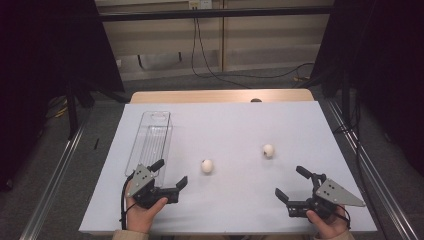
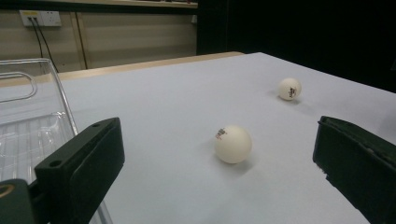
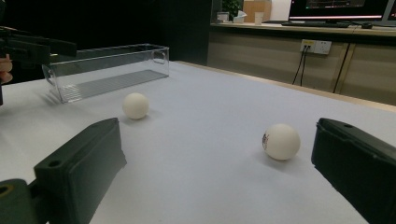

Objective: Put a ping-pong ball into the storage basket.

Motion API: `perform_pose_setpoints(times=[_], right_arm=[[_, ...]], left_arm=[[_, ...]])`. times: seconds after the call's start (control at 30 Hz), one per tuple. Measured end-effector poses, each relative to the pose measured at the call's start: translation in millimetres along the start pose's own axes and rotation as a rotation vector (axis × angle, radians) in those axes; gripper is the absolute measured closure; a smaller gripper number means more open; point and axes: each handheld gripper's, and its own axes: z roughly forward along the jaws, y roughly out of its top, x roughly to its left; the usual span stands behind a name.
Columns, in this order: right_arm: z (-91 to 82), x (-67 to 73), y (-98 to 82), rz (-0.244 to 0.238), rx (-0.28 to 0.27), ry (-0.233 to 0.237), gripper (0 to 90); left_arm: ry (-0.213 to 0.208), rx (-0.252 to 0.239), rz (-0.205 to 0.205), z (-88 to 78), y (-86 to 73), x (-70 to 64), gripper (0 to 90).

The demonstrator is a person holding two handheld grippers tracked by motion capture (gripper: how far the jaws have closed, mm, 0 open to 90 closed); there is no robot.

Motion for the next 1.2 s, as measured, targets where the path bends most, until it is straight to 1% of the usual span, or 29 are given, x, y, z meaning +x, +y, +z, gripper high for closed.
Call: perform_pose_setpoints(times=[0.13, 0.17, 0.2, 0.5, 0.57, 0.6, 0.73, 0.77, 0.8, 1.2], right_arm=[[0.0, 0.0, 0.0, -0.001, -0.001, 0.002, 1.4], [0.1, 0.0, 0.0, 0.000, 0.000, 0.003, 1.4], [0.2, 0.0, -0.1, 0.000, 0.000, 0.003, 1.4], [0.1, 0.1, 0.0, -0.007, 0.002, 0.005, 1.4], [0.1, 0.1, 0.0, -0.007, 0.002, 0.006, 1.4], [0.3, 0.4, 0.0, -0.004, 0.001, 0.006, 1.4], [0.3, 0.6, 0.0, -0.004, 0.002, 0.006, 1.5], [0.3, 0.6, 0.0, -0.004, 0.002, 0.007, 1.4], [0.3, 0.6, 0.0, -0.005, 0.002, 0.007, 1.4], [0.2, 0.5, 0.1, -0.008, 0.001, 0.008, 1.4]], left_arm=[[-0.004, 0.005, 0.001, 2.0, -0.3, -0.3, 2.4], [-0.004, 0.005, -0.010, 2.9, -0.7, -1.1, 2.4], [-0.006, 0.013, -0.004, 3.5, -1.0, -1.1, 2.4], [-0.018, 0.023, 0.000, 7.9, -1.4, -3.8, 2.4], [-0.017, 0.024, -0.008, 9.3, -1.7, -5.2, 2.4], [-0.022, 0.030, 0.003, 10.2, -1.7, -5.2, 2.4], [-0.022, 0.032, 0.002, 11.6, -1.7, -6.2, 2.4], [-0.024, 0.033, -0.005, 12.2, -2.0, -7.0, 2.4], [-0.026, 0.037, 0.005, 12.8, -2.1, -6.8, 2.4], [-0.031, 0.053, 0.005, 18.6, -2.9, -9.9, 2.5]])
